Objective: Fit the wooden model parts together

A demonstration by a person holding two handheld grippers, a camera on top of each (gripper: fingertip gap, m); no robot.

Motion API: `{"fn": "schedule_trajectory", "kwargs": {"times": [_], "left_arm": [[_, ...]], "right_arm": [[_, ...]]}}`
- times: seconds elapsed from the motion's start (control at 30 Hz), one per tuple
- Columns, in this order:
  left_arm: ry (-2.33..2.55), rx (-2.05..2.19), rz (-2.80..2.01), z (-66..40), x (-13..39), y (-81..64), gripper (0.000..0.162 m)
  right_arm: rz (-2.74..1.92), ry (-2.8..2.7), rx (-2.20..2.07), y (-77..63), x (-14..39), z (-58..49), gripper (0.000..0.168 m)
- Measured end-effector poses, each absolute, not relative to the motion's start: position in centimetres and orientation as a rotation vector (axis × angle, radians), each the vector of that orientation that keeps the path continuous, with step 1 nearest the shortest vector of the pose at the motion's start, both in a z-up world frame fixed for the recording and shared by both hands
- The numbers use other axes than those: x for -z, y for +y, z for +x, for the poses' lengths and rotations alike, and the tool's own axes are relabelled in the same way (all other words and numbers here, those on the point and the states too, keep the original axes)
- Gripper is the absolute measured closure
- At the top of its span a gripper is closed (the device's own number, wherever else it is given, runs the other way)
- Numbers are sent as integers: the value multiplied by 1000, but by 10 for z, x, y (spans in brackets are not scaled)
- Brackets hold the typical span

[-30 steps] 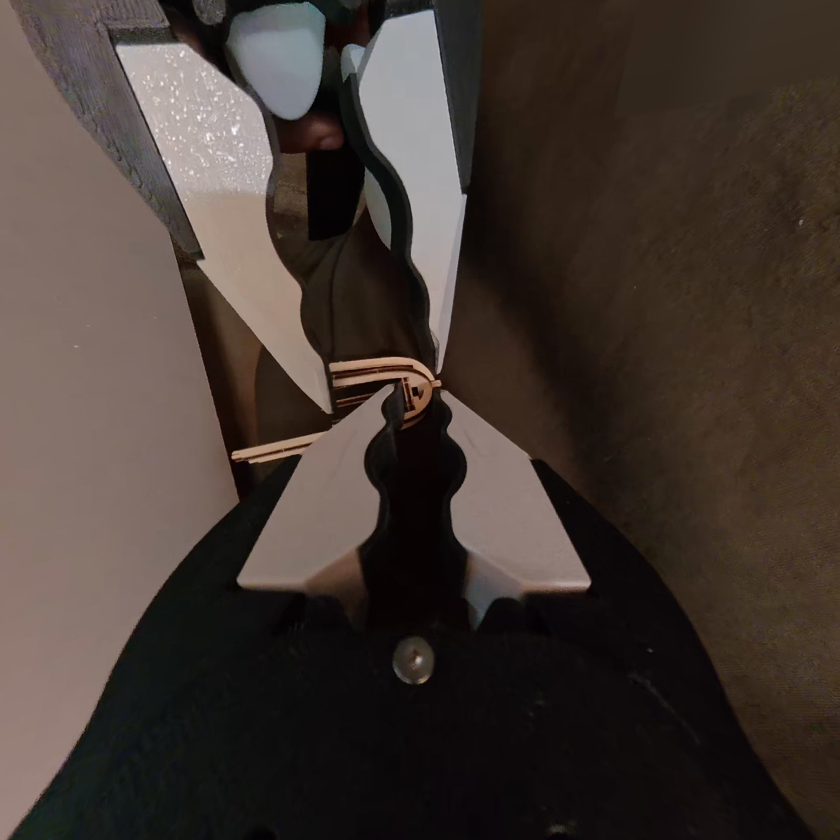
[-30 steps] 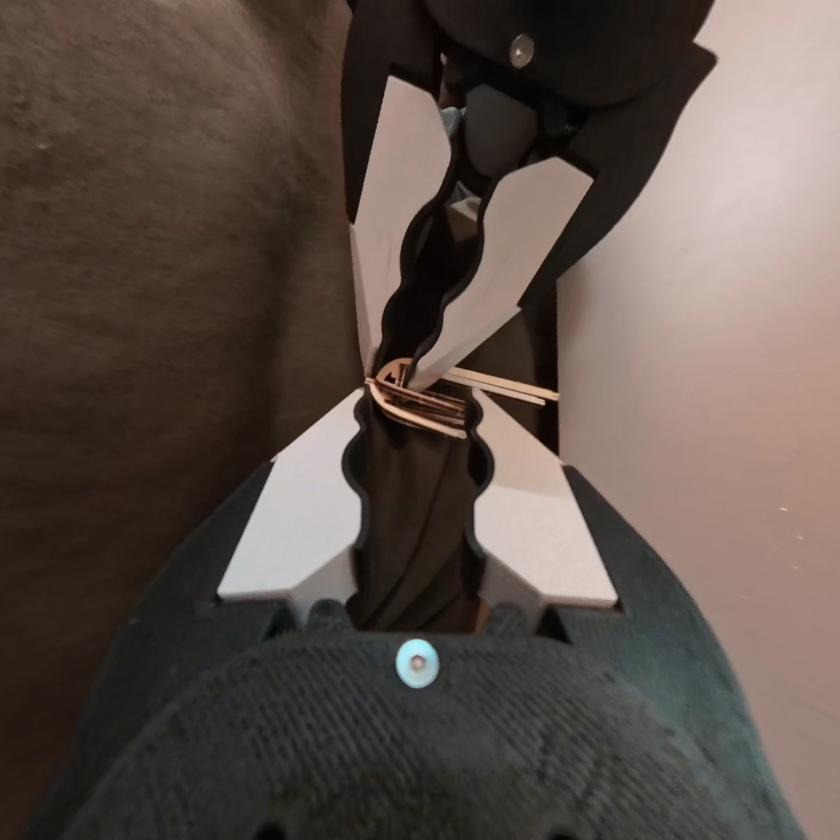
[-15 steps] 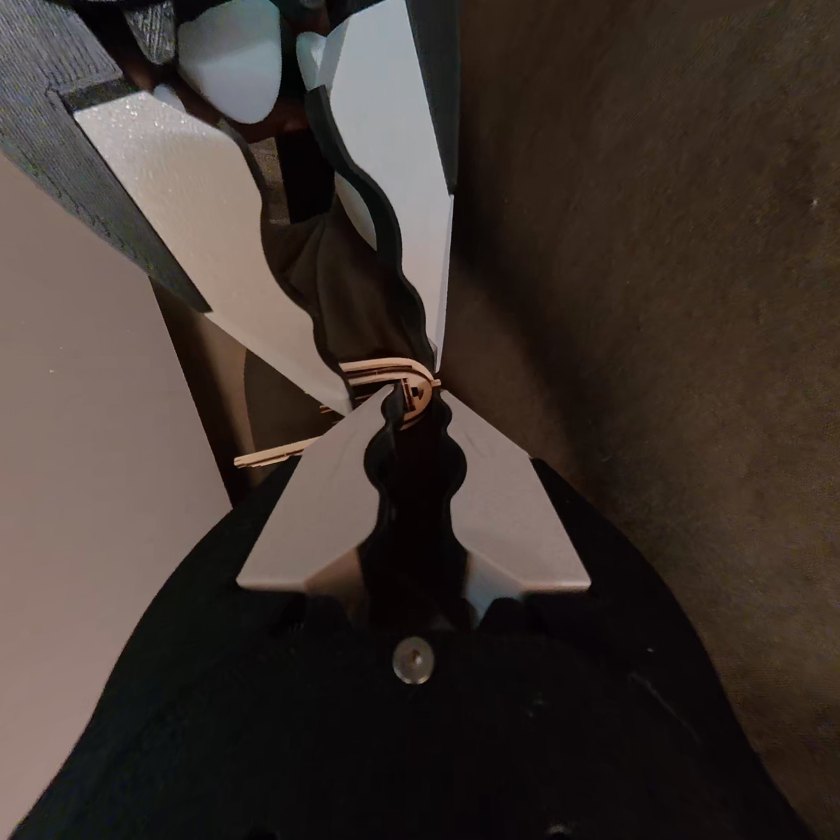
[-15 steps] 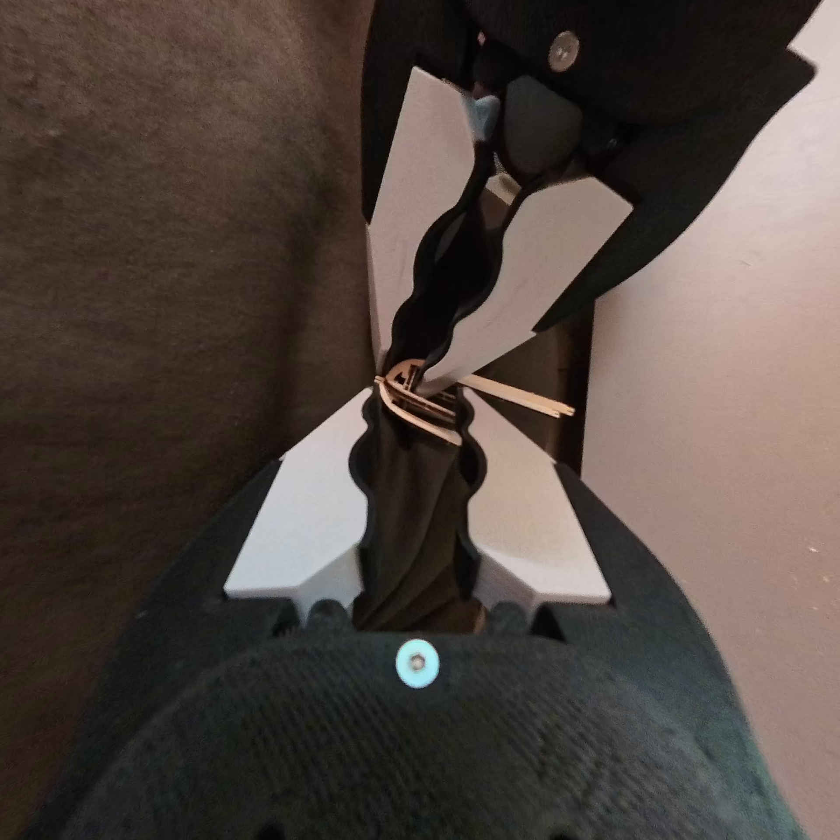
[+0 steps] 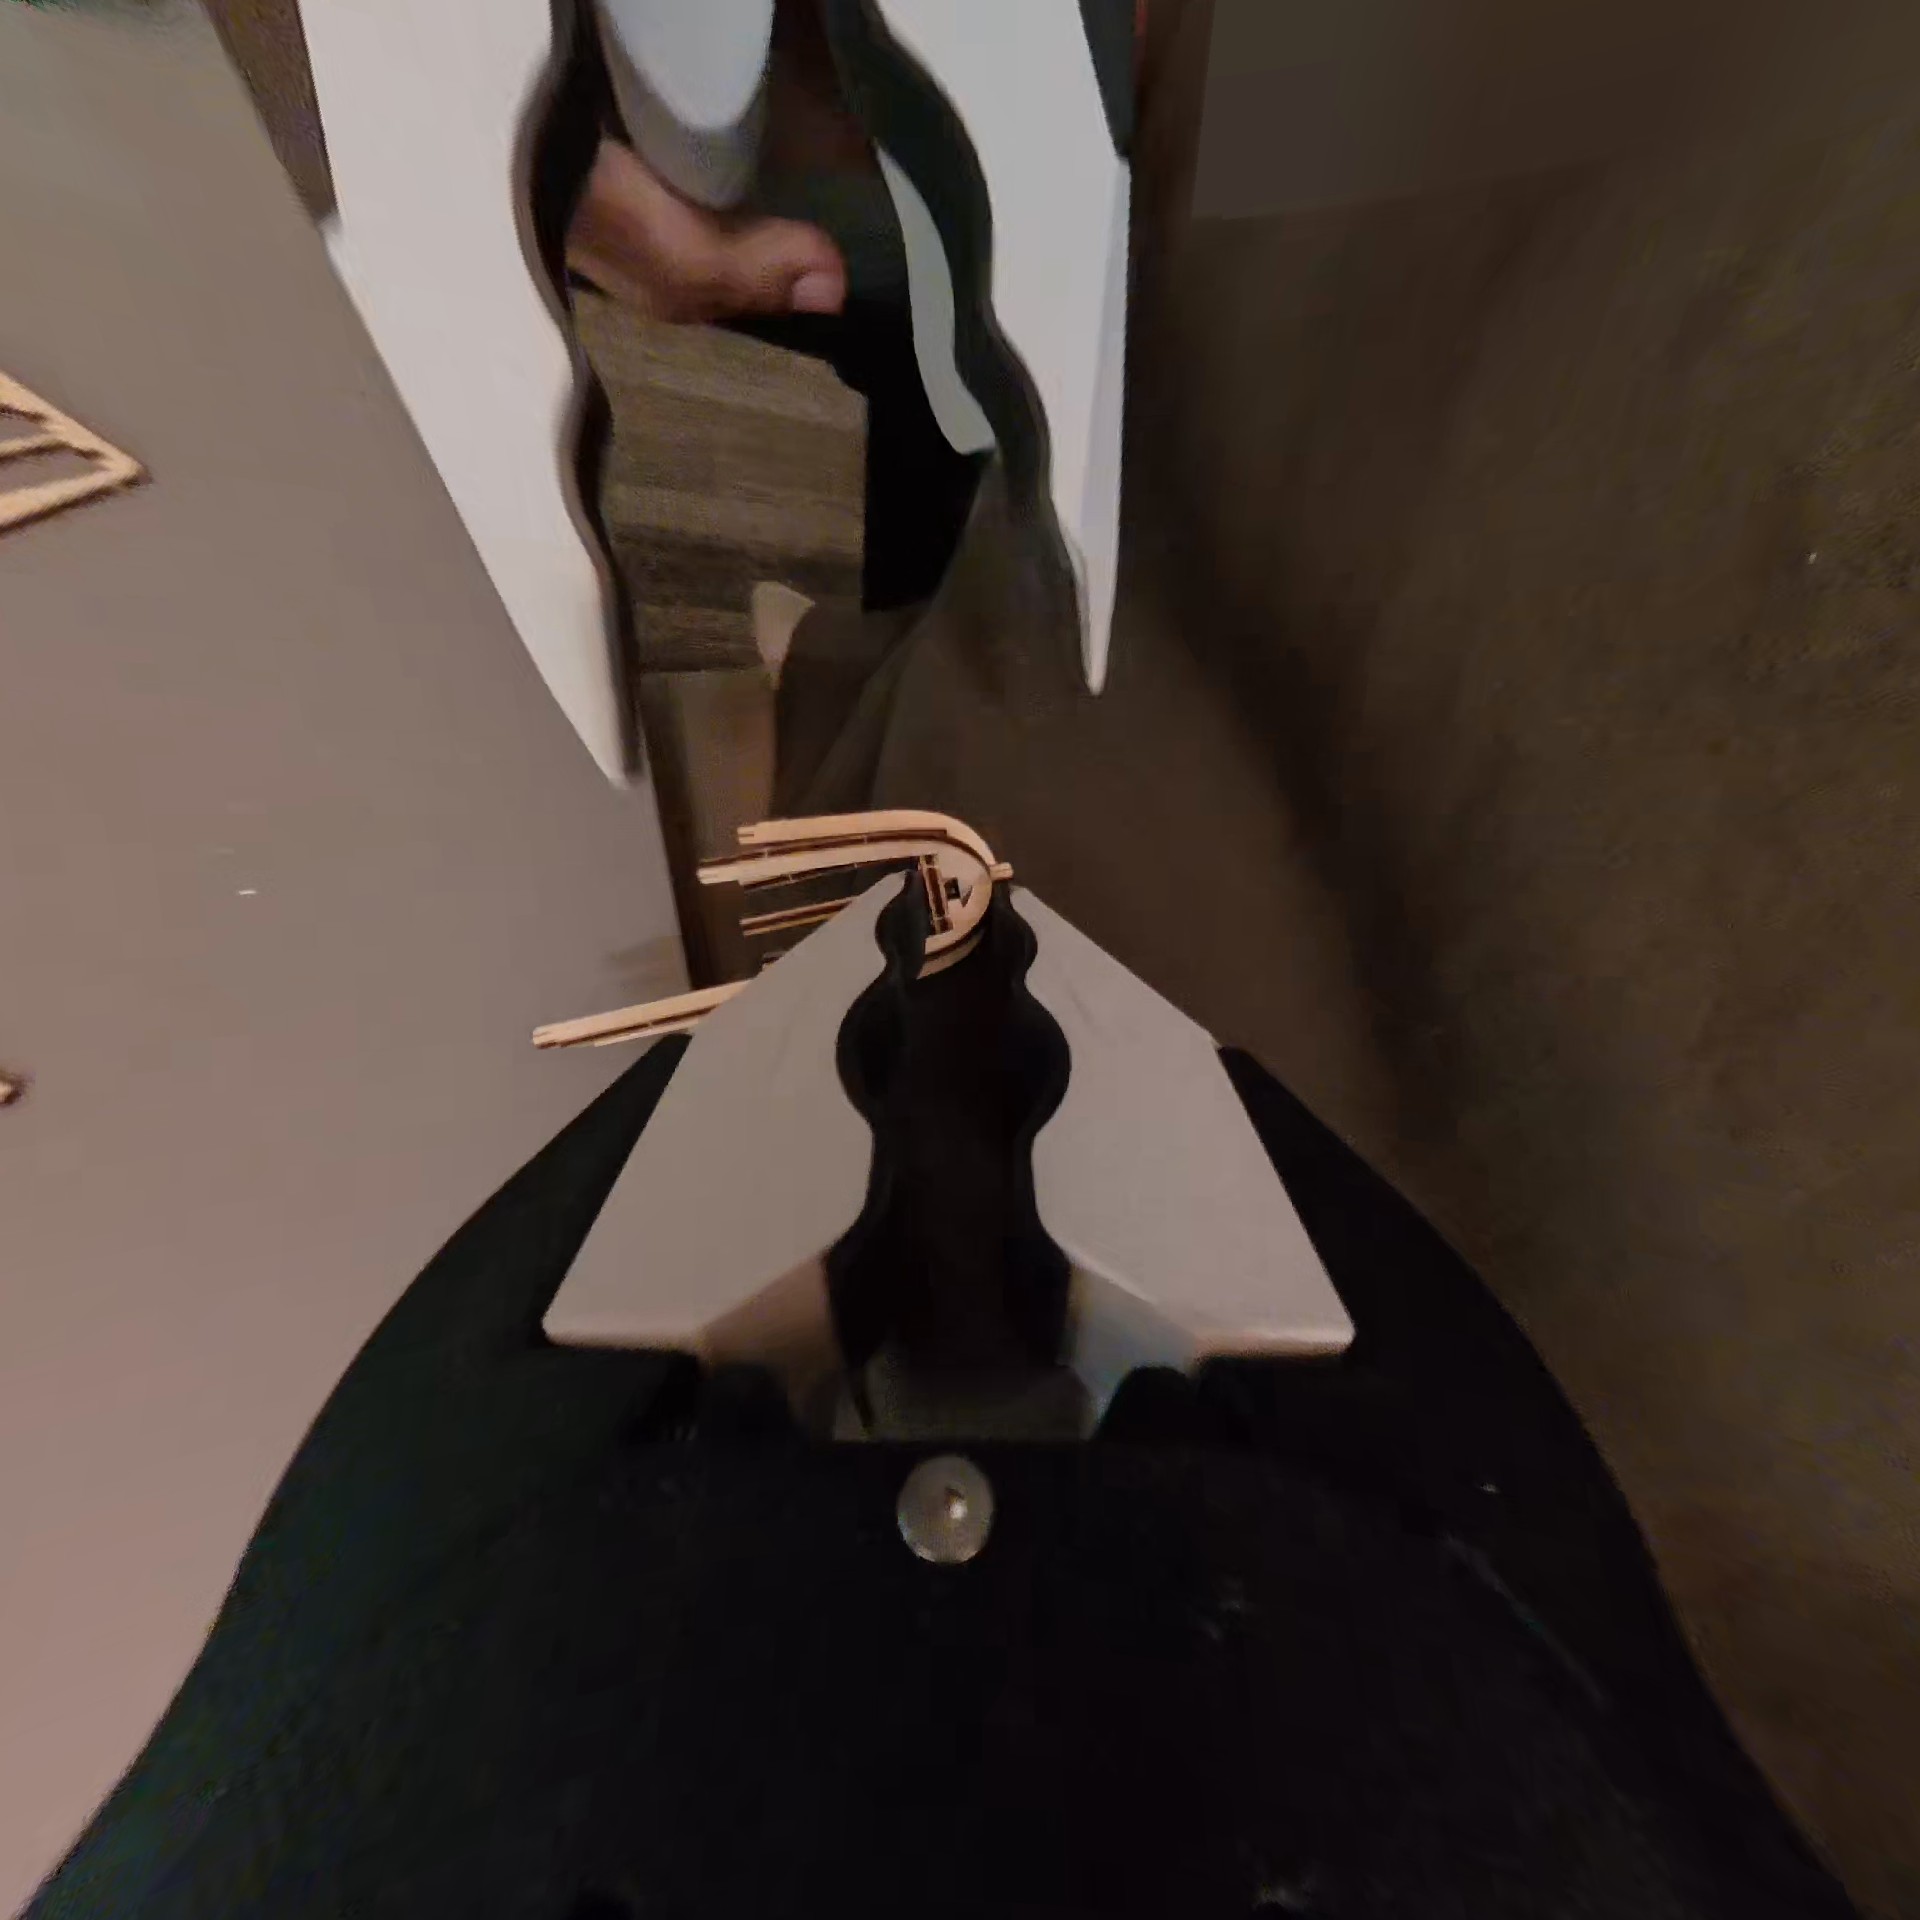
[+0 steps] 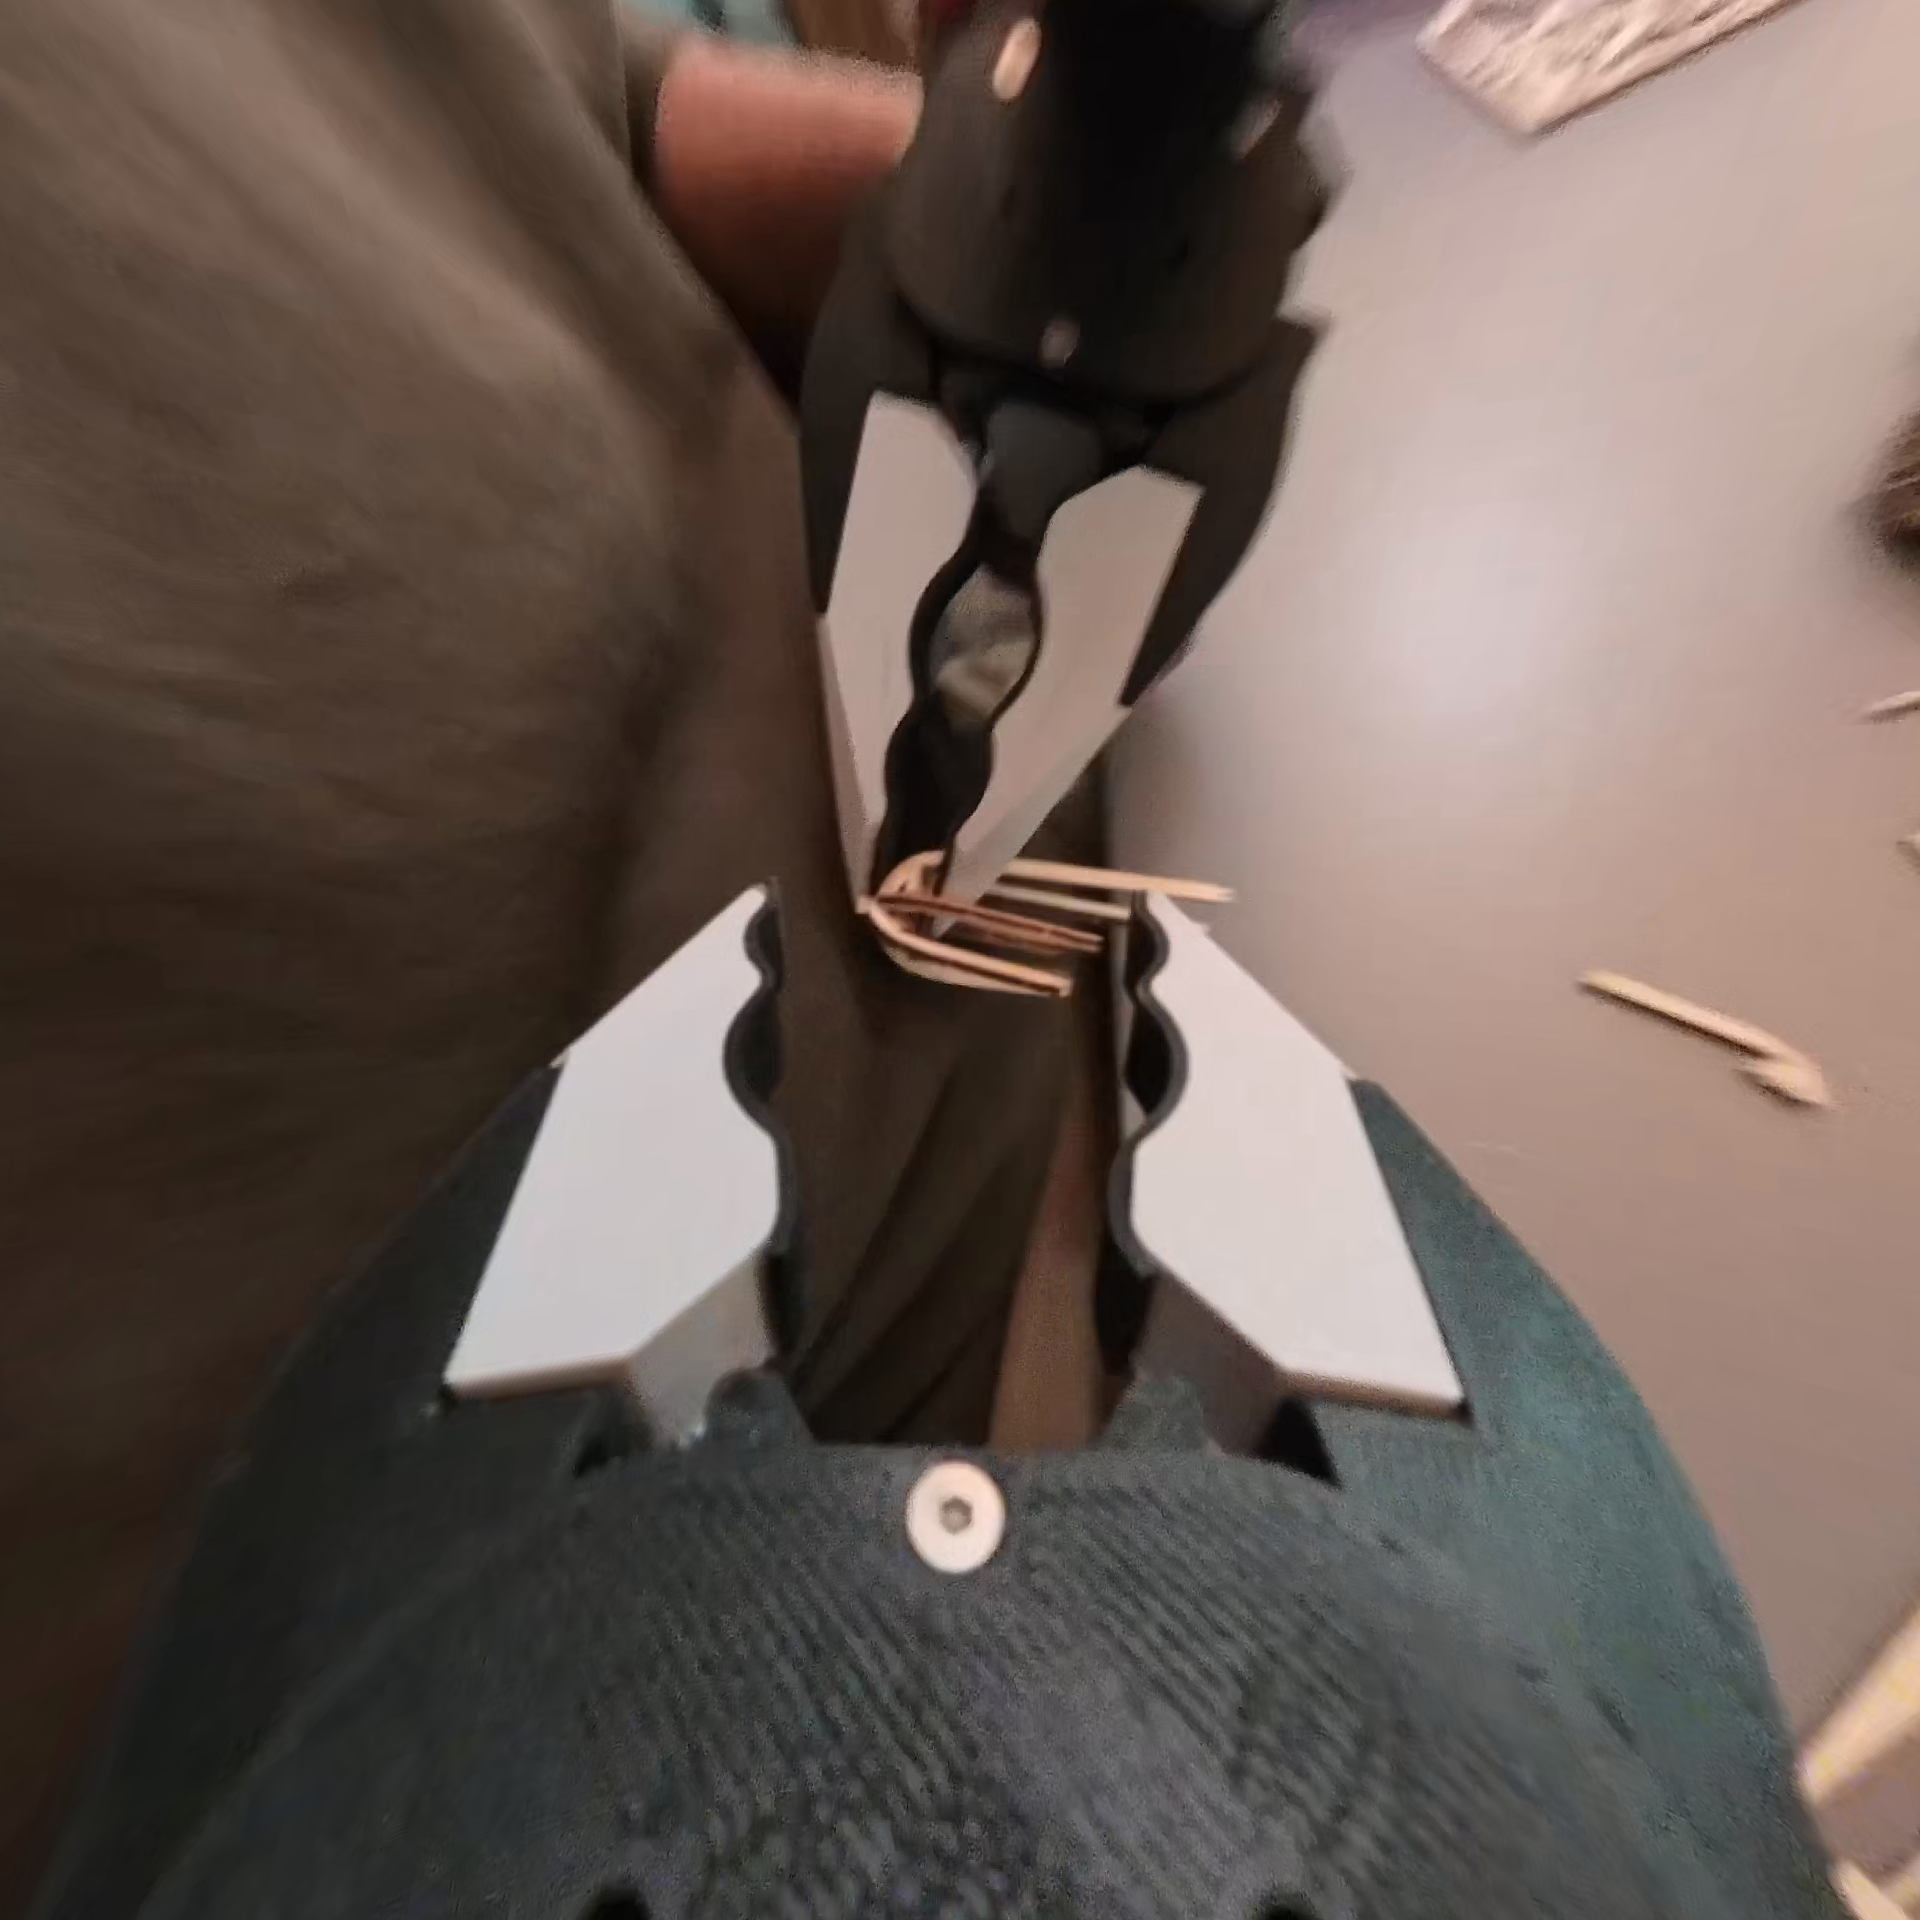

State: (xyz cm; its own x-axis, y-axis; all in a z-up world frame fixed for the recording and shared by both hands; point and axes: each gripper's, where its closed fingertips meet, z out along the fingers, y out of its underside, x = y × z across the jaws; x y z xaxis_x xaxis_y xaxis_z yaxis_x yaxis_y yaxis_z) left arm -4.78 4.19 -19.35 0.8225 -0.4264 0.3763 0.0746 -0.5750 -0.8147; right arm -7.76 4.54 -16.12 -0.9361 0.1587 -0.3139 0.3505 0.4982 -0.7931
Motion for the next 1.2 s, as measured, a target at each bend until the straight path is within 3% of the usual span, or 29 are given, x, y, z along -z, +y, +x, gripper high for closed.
{"fn": "schedule_trajectory", "kwargs": {"times": [0.13, 0.23, 0.7, 0.9, 1.2], "left_arm": [[109, 617, -1904, -81, 169, 51, 151], [-57, 440, -1700, -124, 140, 56, 151], [-55, 246, -1540, -128, 115, 60, 151], [-40, 242, -1514, -125, 111, 61, 151], [-28, 302, -1453, -120, 103, 59, 151]], "right_arm": [[747, 2350, 1923, 76, 117, -128, 93], [890, 2120, 2099, 91, 105, -144, 100], [932, 1765, 2014, 56, 114, -136, 140], [974, 1748, 2016, 59, 115, -140, 132], [905, 1283, 1923, 57, 105, -134, 127]]}}
